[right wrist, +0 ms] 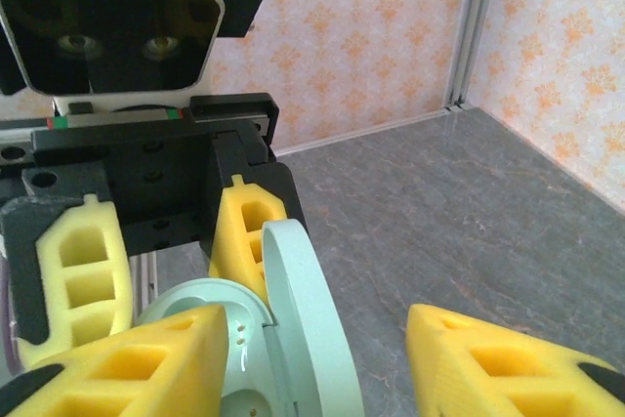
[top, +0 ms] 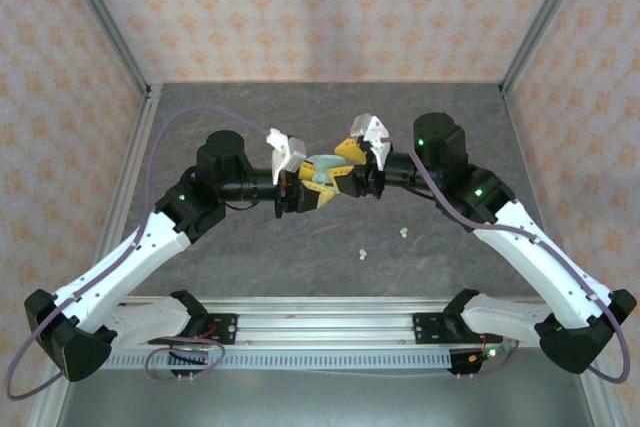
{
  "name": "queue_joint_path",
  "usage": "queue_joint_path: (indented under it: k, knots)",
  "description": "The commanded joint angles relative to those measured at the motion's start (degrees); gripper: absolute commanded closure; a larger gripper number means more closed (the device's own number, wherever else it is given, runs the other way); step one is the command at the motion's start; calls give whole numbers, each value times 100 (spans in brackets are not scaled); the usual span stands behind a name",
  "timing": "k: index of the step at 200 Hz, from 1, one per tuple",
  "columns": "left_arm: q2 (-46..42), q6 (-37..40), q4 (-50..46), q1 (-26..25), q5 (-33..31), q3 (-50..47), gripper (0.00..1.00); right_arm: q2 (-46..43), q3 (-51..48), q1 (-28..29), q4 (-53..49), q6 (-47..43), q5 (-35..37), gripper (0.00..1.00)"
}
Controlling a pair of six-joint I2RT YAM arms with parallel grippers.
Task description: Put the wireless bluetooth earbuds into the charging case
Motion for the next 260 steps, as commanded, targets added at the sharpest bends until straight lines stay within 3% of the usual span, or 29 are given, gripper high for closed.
queue_joint_path:
  k: [1, 63, 98, 123, 145, 203, 260]
  knots:
    - [-131, 15, 132, -40, -137, -41, 71, -242, 74, 31, 260, 329, 112, 46]
    - [-210, 42, 49, -22, -363, -160, 71, -544, 702, 22, -240, 1861, 1033, 41]
    - [-319, 109, -142, 16, -469, -250, 71, -799, 948, -25, -1695, 2859, 2406, 42]
    - [-411, 126, -204, 26, -522, -334, 71, -1039, 575, -204, -2522, 3787, 3256, 42]
    - [-444, 126, -213, 28, -529, -371, 71, -1159, -193, -415, -2625, 4411, 3001, 44]
    - [-506, 264, -522, 24, -518, -334, 71, -210, -2114, -693, -1554, 4597, 883, 53]
    - [-535, 241, -531, 29, -586, -408, 71, 1205, -2417, -668, -1459, 3745, 1012, 65]
